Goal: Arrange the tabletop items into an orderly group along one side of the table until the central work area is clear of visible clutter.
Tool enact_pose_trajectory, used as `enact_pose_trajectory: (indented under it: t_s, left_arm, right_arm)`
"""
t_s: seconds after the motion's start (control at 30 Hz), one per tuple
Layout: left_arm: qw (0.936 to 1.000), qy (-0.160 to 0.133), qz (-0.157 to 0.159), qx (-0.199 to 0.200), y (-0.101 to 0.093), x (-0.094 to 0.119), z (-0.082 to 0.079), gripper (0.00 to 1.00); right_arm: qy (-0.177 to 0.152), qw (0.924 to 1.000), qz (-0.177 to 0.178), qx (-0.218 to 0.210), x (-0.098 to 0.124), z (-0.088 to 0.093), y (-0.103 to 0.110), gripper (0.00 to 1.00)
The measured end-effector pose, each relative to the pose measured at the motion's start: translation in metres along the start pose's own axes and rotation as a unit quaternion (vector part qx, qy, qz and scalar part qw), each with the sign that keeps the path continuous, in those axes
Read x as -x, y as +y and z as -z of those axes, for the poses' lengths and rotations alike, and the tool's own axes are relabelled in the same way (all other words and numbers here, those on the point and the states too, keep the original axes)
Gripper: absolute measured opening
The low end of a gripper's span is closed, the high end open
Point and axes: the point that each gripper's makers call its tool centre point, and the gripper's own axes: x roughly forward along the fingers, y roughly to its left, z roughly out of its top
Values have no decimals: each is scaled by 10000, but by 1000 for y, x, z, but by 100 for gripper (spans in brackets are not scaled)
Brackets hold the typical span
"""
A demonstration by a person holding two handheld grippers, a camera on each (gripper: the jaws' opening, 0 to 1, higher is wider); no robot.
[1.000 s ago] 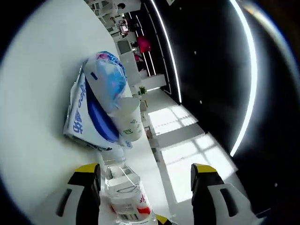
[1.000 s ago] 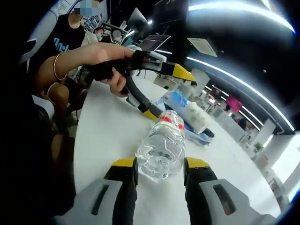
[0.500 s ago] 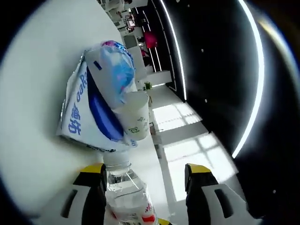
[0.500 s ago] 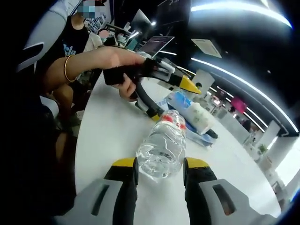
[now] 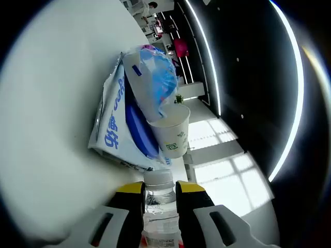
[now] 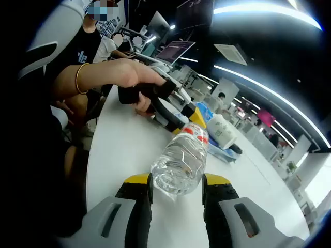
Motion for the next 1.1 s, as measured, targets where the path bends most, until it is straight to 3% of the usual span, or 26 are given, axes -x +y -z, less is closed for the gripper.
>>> enact_pose_trajectory:
  t_s: [0.23,0.57,0.8,0.83,0.93,1.1]
  left_arm:
    - [9998,-62,121,-162,-5,2,1,20]
    - [9964,-208,488,-668,-31,7,-5,19]
    - [9889,-352,627,-1301,-53,10,-13,19]
    - [9894,-323,630,-1271,-52,10,-11,19]
    - [9883,-265,767,-1295,-55,10,-5,19]
    - [9865,-264,795,-1408,-61,14,-2,19]
  right_arm:
    - [-13,10000,39,-9,2,1,0,35]
    - [-35,10000,-10,58,9,2,3,32]
    - [244,9997,-95,-36,12,19,8,0]
    - [190,9995,234,27,12,18,-5,0]
    - [193,9990,157,-357,11,18,-5,0]
    - [268,9961,469,-693,20,23,-18,15]
